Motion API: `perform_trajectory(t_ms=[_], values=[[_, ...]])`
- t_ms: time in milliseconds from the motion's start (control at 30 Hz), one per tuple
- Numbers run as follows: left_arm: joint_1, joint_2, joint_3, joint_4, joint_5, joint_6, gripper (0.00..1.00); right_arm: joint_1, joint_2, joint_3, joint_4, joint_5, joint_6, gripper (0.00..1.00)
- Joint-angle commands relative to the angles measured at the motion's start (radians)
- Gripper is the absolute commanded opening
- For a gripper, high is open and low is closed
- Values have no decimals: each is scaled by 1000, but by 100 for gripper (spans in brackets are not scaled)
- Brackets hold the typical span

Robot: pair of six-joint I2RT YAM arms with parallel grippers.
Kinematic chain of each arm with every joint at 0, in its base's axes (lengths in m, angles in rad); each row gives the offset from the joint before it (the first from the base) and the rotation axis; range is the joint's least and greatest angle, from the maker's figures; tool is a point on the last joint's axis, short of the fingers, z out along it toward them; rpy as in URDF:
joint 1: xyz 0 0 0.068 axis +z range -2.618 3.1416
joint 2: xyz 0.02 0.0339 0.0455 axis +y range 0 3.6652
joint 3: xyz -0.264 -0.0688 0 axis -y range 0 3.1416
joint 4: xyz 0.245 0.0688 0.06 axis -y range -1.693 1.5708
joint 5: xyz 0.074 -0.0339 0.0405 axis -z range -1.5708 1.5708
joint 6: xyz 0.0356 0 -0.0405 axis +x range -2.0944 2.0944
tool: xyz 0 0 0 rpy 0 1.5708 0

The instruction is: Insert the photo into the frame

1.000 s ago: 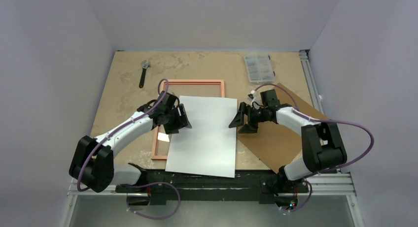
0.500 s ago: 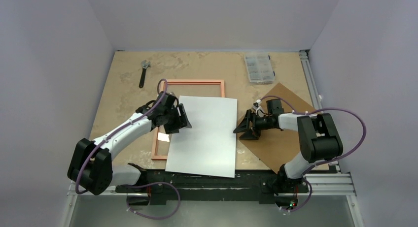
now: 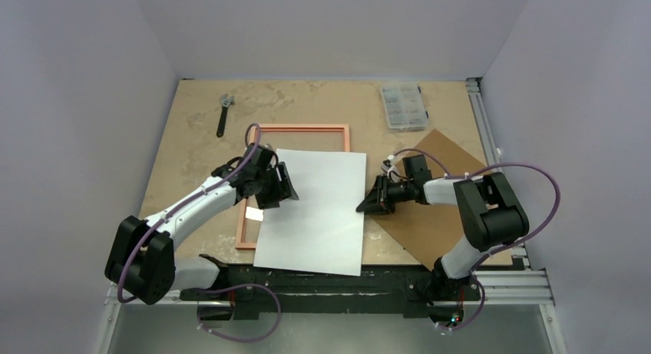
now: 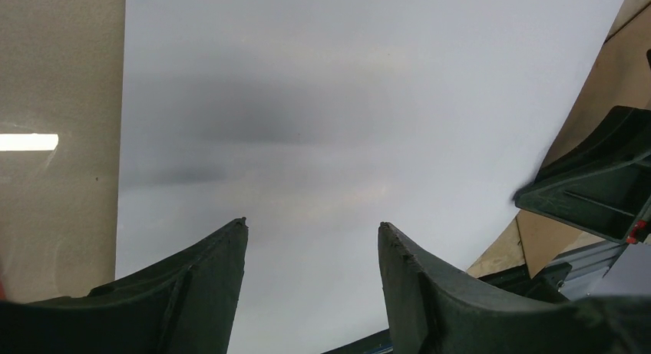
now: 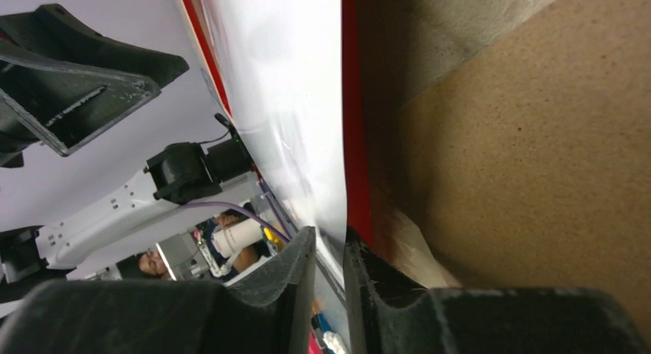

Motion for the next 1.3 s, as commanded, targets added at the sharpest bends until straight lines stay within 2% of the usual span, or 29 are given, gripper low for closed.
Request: perform_trajectory(t_ms=[0,167,500,767,1133,1267], values=[[-4,-17,-2,20,15,-3,61,0,-71,27,21,26,36,14],[-3,-31,15,-10,4,3,60,-1,-104,59,-11,25,44,0],[-3,-187,155,-158,-48,23,61,-1,-125,210,-151,72,-28,0],[0,-279,391,-310,-91,71,62,-1,-80,350,-162,99,-12,0],[14,-216,782,-431,-66,139,66,0,-42,411,-61,147,113,0],[16,-191,776,-407,-30,118,66,1,-42,403,-22,154,139,0]])
